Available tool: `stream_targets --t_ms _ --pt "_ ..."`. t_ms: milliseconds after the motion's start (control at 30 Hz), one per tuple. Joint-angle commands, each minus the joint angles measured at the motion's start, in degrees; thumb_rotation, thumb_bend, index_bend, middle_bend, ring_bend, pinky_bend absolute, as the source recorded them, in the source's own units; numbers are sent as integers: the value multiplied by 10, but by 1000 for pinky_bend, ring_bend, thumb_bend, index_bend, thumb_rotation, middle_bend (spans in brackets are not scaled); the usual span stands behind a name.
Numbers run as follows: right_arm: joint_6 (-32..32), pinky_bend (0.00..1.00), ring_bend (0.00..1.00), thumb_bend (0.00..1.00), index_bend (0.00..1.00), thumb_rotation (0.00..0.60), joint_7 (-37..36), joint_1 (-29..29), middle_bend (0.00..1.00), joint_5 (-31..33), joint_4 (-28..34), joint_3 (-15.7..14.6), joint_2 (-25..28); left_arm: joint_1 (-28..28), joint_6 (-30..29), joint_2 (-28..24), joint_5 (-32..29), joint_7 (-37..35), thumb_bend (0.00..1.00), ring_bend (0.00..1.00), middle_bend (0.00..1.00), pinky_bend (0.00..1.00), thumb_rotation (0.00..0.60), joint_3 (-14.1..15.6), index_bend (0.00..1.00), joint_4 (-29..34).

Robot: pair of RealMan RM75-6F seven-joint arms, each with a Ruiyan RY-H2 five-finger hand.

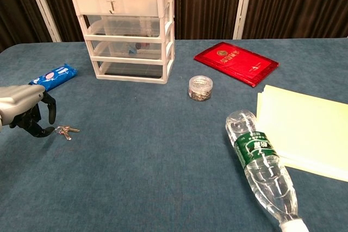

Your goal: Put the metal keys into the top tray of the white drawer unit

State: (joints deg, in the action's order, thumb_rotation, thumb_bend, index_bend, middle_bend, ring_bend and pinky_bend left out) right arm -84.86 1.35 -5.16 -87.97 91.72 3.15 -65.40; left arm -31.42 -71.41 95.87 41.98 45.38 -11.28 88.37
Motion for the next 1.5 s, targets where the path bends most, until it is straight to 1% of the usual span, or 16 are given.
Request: stream_targets --t_ms 33,533,867,1167,1267,1500 --pt "0 0 0 0 0 600 -1 0 0 0 0 1 0 -2 0 4 -3 -1 363 874 1000 671 600 1 512 -3" --pt "-3 0 0 0 0 600 -2 0 0 -1 -1 0 -1 -11 -2 17 -14 0 367 874 1000 671 600 -1 514 -19" --pt "-5 0 0 0 0 600 -4 1 0 -2 -1 1 -1 -10 -1 20 -13 -6 378 875 1000 671 600 5 524 -25" --pt "-9 0 0 0 0 600 -7 1 0 -3 -3 2 -3 -14 1 23 -18 -4 399 875 1000 671 600 4 538 -28" --pt "-8 0 0 0 0 600 -8 1 0 -2 -2 2 -2 -11 1 21 -15 -8 407 874 1000 671 600 8 540 -31" --pt "-9 0 0 0 0 600 -9 2 0 -3 -2 2 -2 -12 1 22 -16 -10 408 874 1000 671 600 8 541 -35"
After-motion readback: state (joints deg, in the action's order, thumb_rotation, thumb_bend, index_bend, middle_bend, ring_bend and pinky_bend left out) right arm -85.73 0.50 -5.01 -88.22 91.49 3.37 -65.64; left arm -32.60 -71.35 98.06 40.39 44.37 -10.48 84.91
